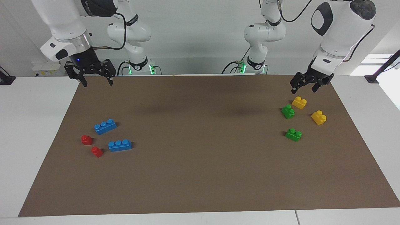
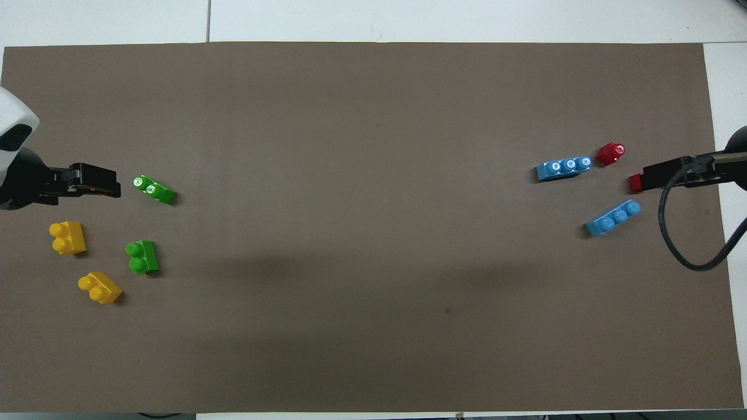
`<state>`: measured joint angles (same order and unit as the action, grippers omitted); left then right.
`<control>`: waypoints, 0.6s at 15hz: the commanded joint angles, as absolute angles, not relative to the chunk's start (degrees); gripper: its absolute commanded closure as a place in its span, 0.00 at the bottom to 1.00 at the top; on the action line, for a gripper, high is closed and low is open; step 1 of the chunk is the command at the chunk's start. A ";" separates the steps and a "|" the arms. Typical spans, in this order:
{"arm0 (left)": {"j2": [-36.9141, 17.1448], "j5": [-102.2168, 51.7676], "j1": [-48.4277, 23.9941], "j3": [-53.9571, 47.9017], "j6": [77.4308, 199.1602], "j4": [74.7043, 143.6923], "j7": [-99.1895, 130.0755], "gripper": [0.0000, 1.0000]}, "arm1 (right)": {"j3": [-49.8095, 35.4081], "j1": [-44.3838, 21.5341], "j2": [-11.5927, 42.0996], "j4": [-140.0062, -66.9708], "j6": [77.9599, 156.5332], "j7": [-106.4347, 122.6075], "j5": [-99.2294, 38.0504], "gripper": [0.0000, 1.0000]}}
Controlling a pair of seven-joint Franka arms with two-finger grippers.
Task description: Remove green block with left arm and hold with right
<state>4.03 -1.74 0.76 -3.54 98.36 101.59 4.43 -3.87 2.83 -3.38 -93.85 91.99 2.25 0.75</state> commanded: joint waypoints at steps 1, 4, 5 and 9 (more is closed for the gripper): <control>5.27 -2.64 0.44 -3.08 96.95 101.86 4.83 0.00 | -4.31 3.43 -4.13 -94.48 90.62 -0.43 0.97 0.00; 5.27 -2.72 0.18 -3.08 96.94 101.95 4.83 0.00 | -4.22 3.43 -4.22 -94.66 90.44 -1.49 0.79 0.00; 5.36 -2.64 0.18 -3.08 96.94 101.95 4.92 0.00 | -4.22 3.43 -4.22 -94.66 90.44 -1.49 0.79 0.00; 5.36 -2.64 0.18 -3.08 96.94 101.87 4.92 0.00 | -4.31 3.34 -4.31 -94.66 90.44 -1.49 0.79 0.00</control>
